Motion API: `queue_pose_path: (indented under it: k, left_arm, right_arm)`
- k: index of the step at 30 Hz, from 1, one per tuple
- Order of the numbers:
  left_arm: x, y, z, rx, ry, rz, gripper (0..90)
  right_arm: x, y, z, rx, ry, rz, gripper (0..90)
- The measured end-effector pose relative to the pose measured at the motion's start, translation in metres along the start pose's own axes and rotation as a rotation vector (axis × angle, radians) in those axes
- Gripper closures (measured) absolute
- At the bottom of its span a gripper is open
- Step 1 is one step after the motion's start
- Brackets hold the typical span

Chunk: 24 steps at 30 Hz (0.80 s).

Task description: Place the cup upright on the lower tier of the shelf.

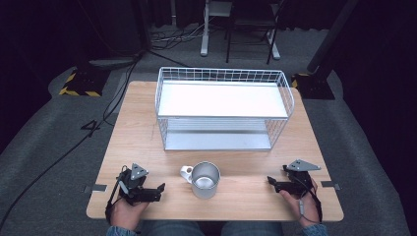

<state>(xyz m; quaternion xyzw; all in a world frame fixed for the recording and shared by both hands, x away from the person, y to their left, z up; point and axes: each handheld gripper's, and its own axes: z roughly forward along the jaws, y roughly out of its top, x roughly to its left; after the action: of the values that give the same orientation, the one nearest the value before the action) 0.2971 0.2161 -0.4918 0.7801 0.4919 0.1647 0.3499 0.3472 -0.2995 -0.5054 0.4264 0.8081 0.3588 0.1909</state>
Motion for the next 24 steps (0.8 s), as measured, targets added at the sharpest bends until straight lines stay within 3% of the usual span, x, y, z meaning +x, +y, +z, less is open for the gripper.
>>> queue_pose_path:
  k: [9,14,18,24]
  left_arm:
    - [-0.026,0.000,-0.023,-0.058,-0.022,0.042,0.0]
    - [-0.043,-0.002,-0.033,-0.094,-0.061,0.068,0.0]
    - [-0.053,-0.002,-0.038,-0.149,-0.108,0.065,0.1]
    - [-0.067,0.000,-0.039,-0.201,-0.161,0.081,0.2]
  right_arm:
    - [-0.001,0.000,-0.001,-0.007,-0.005,0.002,22.0]
    - [-0.001,0.000,-0.001,-0.007,-0.004,0.003,22.3]
    - [-0.001,0.000,-0.001,-0.010,-0.001,-0.001,24.5]
    - [0.000,0.000,0.000,-0.011,0.000,0.000,24.6]
